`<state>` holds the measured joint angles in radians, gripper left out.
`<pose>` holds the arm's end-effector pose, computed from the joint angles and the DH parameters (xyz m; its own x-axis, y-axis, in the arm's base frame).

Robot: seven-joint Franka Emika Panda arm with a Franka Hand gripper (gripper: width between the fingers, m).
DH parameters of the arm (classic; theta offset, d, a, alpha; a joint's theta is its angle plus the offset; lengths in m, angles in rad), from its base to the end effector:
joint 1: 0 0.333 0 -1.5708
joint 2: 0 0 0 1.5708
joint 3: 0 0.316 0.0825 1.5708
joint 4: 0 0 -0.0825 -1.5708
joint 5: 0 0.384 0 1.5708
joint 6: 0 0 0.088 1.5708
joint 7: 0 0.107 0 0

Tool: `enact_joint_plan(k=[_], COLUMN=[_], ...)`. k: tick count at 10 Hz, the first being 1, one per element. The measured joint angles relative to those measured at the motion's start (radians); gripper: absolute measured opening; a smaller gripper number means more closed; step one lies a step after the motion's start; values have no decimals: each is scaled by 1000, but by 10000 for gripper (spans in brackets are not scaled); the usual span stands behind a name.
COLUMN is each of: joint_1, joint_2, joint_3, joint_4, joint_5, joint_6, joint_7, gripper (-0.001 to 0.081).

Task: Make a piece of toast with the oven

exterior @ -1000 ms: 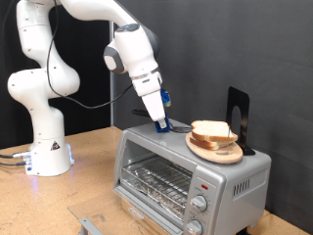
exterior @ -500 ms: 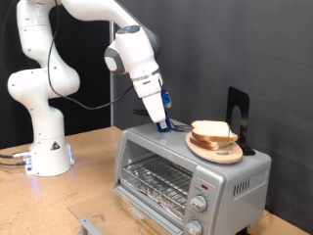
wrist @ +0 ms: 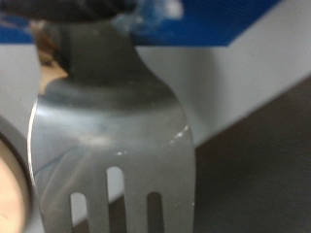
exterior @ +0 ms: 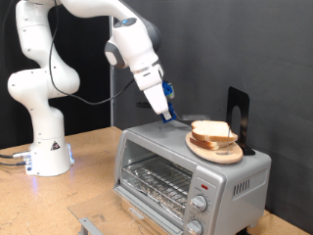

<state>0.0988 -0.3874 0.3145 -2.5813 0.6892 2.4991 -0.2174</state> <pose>0.3988 0.1706 0.4153 0.9571 0.0705 0.2812 0.1744 -0.9149 -0.3642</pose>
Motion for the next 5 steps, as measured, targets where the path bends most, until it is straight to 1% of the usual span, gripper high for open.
enact_joint_plan(k=[1, 2, 3, 5], joint_1=[-1, -2, 4, 46], joint_2=[-36, -30, -28, -50], joint_3=[-17, -11, -9, -25], joint_4=[16, 9, -6, -58], joint_5=[0, -1, 46, 252], joint_6=[-90, -65, -2, 175], joint_7=[8, 8, -6, -127], gripper=[398, 398, 398, 400])
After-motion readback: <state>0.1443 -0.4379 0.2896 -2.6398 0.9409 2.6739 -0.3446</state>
